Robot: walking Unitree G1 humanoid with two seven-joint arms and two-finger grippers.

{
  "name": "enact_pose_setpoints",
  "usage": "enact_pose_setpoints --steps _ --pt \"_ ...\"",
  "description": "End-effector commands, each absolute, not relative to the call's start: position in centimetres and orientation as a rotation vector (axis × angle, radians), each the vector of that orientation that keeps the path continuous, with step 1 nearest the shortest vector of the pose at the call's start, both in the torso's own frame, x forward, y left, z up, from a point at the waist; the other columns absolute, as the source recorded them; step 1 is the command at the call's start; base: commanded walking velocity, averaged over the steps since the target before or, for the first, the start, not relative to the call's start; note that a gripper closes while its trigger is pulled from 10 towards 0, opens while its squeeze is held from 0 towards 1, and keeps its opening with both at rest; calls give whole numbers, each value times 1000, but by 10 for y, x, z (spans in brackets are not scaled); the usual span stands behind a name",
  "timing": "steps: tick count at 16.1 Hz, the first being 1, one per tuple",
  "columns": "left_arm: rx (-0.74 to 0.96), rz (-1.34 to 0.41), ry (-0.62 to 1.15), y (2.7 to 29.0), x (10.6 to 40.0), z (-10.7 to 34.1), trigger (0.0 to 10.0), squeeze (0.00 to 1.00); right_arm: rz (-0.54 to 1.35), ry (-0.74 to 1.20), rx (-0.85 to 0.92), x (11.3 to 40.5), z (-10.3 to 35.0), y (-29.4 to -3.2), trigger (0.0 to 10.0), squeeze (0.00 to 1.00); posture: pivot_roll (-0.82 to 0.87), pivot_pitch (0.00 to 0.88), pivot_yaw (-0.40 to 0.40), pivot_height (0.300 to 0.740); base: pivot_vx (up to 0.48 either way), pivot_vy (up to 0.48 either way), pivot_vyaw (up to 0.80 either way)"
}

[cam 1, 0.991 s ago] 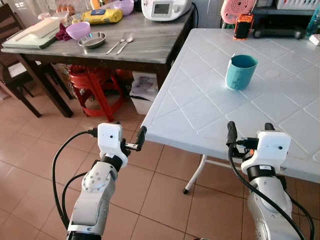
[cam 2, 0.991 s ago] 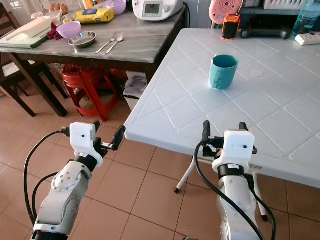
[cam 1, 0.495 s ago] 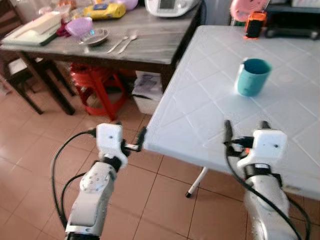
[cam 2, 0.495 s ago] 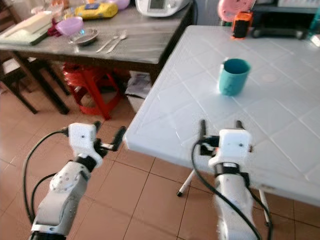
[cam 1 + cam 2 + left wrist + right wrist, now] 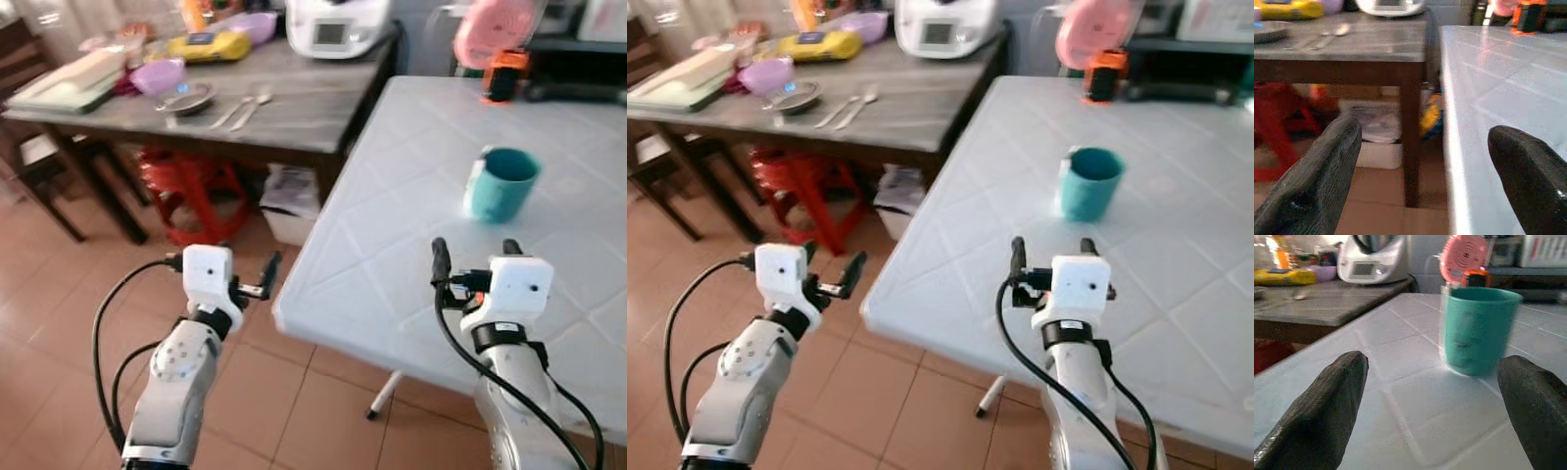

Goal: Setting the table

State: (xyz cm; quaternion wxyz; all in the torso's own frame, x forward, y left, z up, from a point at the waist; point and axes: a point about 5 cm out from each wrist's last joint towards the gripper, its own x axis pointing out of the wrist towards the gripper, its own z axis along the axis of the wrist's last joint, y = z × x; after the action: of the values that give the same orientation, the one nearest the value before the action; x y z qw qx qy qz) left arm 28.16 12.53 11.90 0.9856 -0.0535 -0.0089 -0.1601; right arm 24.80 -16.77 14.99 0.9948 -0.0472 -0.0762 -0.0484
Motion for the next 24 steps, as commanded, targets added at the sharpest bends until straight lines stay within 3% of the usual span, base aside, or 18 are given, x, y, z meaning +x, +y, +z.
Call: enact_pose_setpoints --steps 1,18,24 --pt "-103 -345 -13 123 280 118 10000 0 -101 -152 -95 247 149 -168 10000 0 -122 104 137 740 0 0 0" --pt "-66 -550 -34 119 263 119 10000 0 -137 -144 -28 254 148 -163 10000 0 -108 106 148 740 0 0 0" --pt "-148 -792 0 103 253 121 10000 0 -304 -174 -80 259 156 -181 10000 0 -106 117 138 740 0 0 0"
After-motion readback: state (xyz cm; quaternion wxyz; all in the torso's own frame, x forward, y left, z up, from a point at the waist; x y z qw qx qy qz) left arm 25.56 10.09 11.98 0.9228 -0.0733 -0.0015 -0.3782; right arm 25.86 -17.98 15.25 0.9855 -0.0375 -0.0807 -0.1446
